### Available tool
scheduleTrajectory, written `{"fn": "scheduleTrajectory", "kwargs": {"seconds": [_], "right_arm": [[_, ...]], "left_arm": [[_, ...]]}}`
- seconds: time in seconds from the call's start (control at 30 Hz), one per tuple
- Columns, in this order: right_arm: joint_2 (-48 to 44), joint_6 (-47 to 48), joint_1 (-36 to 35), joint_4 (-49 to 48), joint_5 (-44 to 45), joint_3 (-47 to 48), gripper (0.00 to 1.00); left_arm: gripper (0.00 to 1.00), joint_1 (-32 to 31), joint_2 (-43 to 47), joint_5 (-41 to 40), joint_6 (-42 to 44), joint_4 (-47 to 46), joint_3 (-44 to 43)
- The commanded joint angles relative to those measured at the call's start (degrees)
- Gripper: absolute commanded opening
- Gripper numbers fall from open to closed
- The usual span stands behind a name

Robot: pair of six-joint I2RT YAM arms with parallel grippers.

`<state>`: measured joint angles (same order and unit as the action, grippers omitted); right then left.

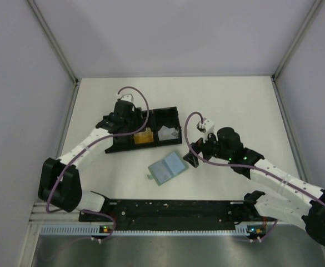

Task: Take the credit cards out of the card holder
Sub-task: Place the credit card in the storage box, then remove the credit card from the card holder.

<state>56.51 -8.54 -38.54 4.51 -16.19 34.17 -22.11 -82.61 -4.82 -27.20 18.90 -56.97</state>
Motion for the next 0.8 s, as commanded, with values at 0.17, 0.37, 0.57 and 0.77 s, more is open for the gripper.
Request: {"fn": "scheduleTrajectory", "kwargs": {"seconds": [0.17, 0.37, 0.57, 0.77], "right_arm": [[6.76, 3.17, -10.31, -1.09, 8.09, 5.28, 0.97], [15.98, 5.02, -17.61, -1.96, 13.01, 9.24, 0.88], [26.09, 6.95, -23.59, -1.26, 18.29, 13.9, 0.86], [32.78, 6.78, -26.14, -0.3, 19.87, 17.41, 0.84]], "left_arm": [[0.64, -3.72, 21.86, 10.17, -0.13, 1.06, 10.19], [0.63, -8.55, 28.64, 18.62, -4.52, -0.35, 21.36], [0.61, -13.92, 29.96, 14.93, -7.95, 0.09, 28.66], [0.53, -16.56, 27.86, 11.24, -8.57, 0.7, 31.13]]}}
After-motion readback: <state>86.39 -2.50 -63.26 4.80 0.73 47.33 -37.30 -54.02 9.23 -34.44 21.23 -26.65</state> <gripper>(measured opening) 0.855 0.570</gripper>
